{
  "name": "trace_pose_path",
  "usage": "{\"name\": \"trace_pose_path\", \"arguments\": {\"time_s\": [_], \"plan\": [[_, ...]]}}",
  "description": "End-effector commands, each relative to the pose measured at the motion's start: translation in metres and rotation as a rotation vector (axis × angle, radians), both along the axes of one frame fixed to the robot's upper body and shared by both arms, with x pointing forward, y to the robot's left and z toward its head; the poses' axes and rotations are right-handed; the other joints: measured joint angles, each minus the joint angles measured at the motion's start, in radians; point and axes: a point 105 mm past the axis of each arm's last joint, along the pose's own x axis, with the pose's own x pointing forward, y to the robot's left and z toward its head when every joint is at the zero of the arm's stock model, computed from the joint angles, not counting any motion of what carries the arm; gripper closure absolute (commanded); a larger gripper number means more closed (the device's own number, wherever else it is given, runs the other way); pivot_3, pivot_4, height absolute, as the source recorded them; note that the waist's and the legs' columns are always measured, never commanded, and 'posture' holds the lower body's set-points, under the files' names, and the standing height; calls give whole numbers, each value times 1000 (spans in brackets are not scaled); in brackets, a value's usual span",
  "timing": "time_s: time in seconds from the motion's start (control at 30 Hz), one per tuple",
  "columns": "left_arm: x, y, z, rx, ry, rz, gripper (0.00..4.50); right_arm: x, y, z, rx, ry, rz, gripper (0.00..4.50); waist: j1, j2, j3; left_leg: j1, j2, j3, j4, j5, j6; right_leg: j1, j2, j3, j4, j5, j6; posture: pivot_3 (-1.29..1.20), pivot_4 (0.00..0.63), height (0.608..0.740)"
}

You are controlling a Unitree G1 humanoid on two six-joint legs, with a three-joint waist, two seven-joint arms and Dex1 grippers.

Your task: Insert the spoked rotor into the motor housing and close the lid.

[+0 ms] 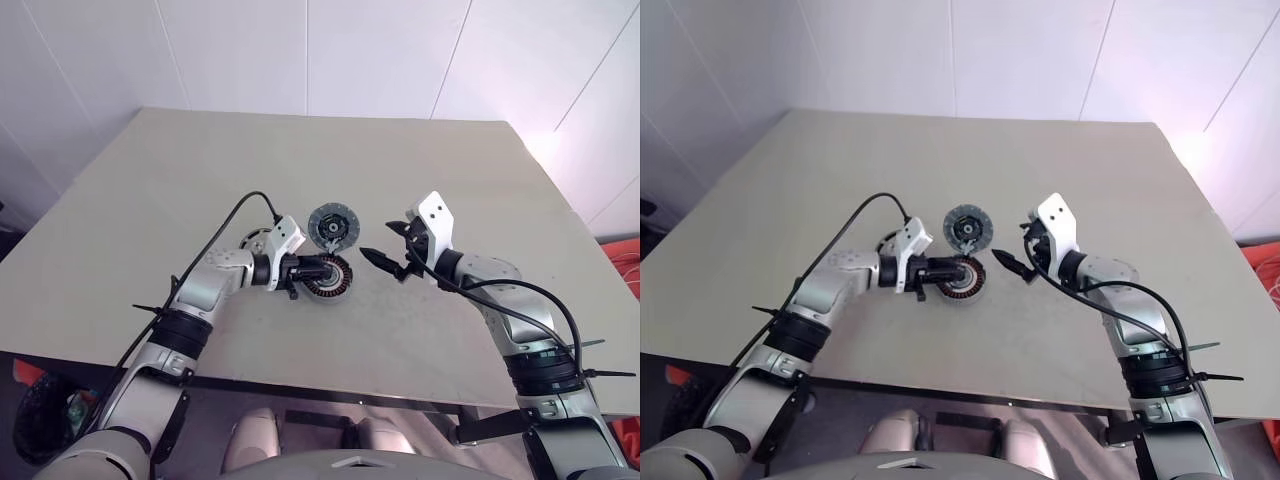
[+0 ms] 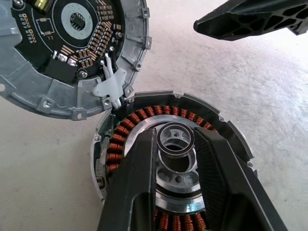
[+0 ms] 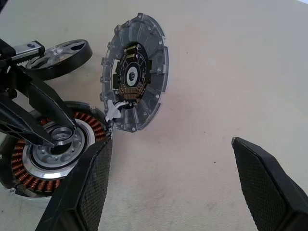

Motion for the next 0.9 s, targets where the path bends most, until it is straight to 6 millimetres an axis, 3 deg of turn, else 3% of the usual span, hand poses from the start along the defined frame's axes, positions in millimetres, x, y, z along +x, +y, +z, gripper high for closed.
{"name": "trace_pose_path", "arguments": {"time_s": [0.03, 0.23, 0.53, 0.9], "plan": [[-1, -2, 13, -26, -37, -28, 3103, 3, -1, 15, 14, -59, -2, 0, 0, 0, 0, 0, 0, 0, 0, 0, 0, 0, 0, 0, 0, 0, 0, 0, 0, 740], [8, 1, 13, -10, -67, 34, 1434, 3, 0, 15, 14, -61, -1, 0, 0, 0, 0, 0, 0, 0, 0, 0, 0, 0, 0, 0, 0, 0, 0, 0, 0, 740], [9, 1, 18, -35, -72, 43, 1434, 4, 1, 15, 14, -61, 2, 0, 0, 0, 0, 0, 0, 0, 0, 0, 0, 0, 0, 0, 0, 0, 0, 0, 0, 740], [3, 13, 55, -196, -50, 48, 1434, 2, 5, 14, 19, -57, 18, 0, -1, 1, 1, 0, 0, 0, 0, 0, 0, 0, 0, 0, 0, 0, -1, 0, 0, 740]]}}
